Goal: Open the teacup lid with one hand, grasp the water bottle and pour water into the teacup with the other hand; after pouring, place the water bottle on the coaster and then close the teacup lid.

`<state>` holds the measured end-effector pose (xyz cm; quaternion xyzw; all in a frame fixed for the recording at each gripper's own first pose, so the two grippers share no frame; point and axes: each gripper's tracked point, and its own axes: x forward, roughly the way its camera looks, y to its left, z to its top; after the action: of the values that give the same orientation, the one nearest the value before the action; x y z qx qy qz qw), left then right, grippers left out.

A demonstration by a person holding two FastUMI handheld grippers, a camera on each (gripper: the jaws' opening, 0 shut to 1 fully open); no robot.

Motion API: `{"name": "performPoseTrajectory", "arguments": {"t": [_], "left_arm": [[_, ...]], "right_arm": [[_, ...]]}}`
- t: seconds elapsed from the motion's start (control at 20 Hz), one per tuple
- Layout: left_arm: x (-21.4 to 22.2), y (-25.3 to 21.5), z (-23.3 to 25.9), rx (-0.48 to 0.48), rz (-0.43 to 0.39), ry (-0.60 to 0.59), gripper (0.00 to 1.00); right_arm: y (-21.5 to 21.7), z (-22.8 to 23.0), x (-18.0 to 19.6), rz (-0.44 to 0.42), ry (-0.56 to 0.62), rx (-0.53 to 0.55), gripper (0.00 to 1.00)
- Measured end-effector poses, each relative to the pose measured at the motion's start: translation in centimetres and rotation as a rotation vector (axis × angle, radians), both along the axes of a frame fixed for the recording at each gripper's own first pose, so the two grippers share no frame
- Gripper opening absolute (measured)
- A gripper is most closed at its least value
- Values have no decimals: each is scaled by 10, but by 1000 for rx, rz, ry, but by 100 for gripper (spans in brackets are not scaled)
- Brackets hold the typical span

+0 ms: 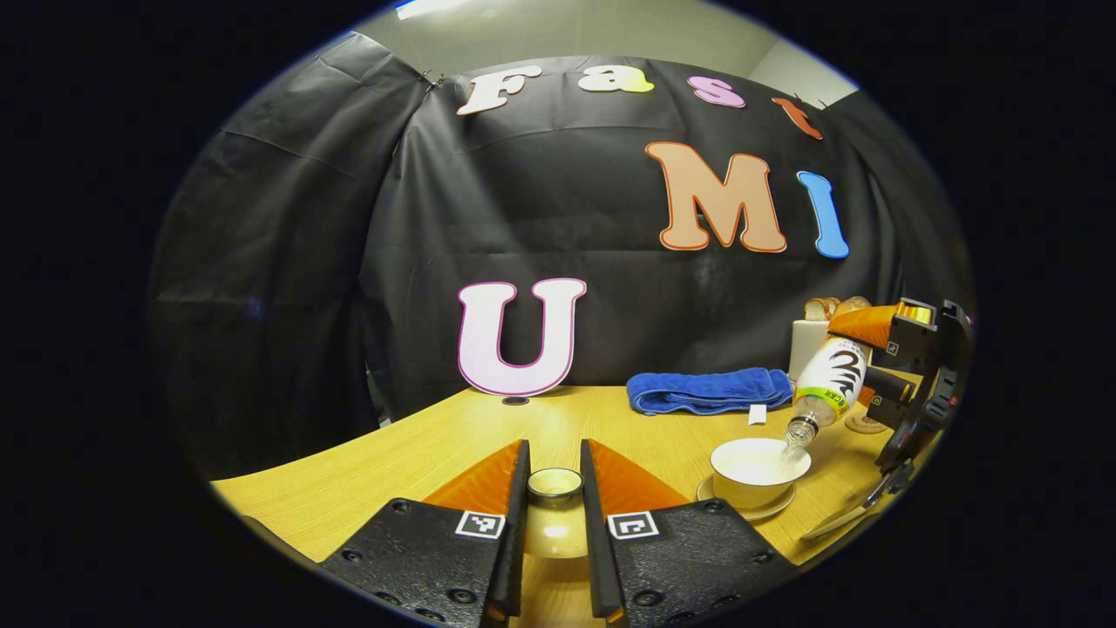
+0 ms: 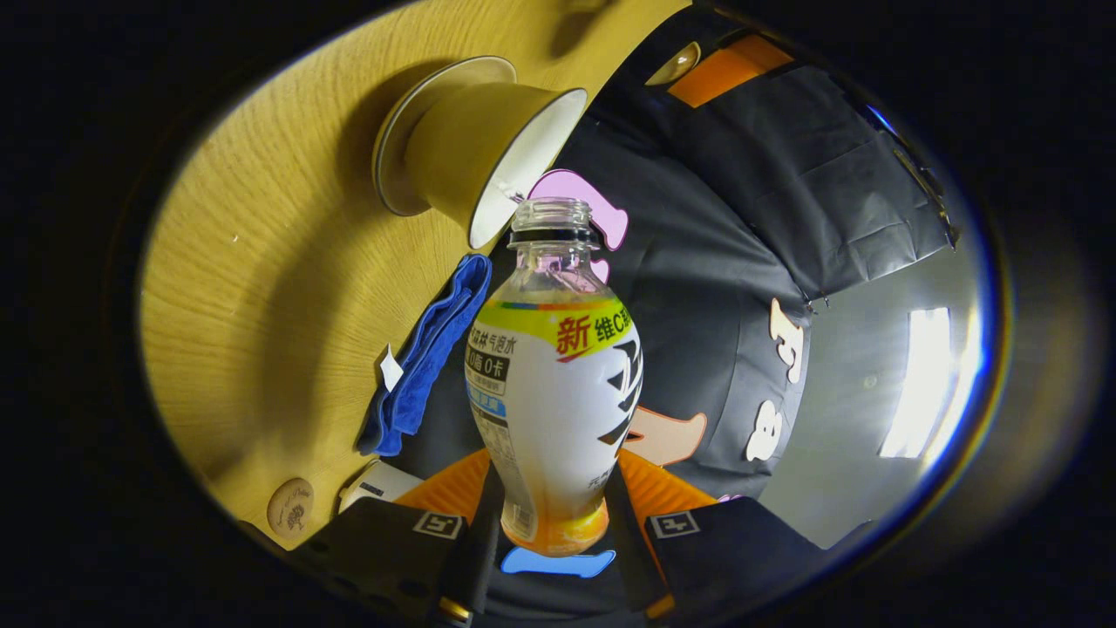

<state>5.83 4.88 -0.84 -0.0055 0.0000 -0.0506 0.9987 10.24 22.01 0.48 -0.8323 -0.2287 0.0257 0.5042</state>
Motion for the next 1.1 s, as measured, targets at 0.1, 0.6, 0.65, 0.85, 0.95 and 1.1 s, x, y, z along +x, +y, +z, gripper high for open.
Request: {"name": "performPoseTrajectory", "arguments": {"t": [0.1, 0.6, 0.65, 0.85, 0.95, 1.1], "left_arm": [[0, 0, 0, 0, -1, 0, 28], [0, 0, 0, 1, -3, -1, 28], [0, 0, 0, 1, -3, -1, 28], [0, 0, 0, 1, -3, -1, 28], [0, 0, 0, 1, -3, -1, 28], [0, 0, 0, 0, -3, -1, 28]], "right_arm": [[-2, 0, 3, -9, 10, 16, 61], [-36, -39, 6, -152, 557, 654, 66], [-39, -42, 8, -158, 608, 736, 65], [-53, -32, 12, -178, 790, 1084, 60], [-54, -26, 19, -171, 864, 1267, 61], [-67, -31, 26, -161, 925, 1480, 64]]}}
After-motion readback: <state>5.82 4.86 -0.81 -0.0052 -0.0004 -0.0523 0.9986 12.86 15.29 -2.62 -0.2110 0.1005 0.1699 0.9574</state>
